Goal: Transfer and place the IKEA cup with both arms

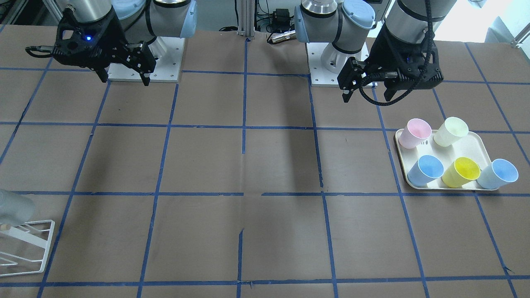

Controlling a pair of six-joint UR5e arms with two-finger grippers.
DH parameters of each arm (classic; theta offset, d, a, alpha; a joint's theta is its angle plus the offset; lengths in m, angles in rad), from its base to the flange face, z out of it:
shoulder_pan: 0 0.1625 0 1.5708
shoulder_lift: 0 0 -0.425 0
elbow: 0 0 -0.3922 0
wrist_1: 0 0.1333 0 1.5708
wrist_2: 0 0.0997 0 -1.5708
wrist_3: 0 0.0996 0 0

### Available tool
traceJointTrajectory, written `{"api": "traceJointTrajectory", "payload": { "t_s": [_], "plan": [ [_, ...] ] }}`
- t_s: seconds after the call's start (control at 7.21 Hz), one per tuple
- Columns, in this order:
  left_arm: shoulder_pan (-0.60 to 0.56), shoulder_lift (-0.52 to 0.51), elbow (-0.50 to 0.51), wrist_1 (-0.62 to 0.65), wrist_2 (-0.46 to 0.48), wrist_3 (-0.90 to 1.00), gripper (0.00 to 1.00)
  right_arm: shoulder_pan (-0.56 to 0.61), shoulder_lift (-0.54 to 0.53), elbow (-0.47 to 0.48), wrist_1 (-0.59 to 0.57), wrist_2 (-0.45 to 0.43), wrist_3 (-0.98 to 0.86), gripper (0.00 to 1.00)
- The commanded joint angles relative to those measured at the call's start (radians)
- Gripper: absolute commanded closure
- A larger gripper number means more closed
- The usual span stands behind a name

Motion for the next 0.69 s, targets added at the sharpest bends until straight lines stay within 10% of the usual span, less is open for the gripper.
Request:
{"api": "traceJointTrajectory", "payload": {
  "t_s": [0.0,0.55],
  "plan": [
    [0.000,0.002,0.000,0.000,0.002,0.000,0.00,-0.001,0.000,0.000,-0.006,0.001,0.000,0.00],
    [0.000,0.008,0.002,-0.001,0.005,0.005,0.00,-0.001,0.000,0.002,0.000,-0.002,0.000,0.00]
  ]
}}
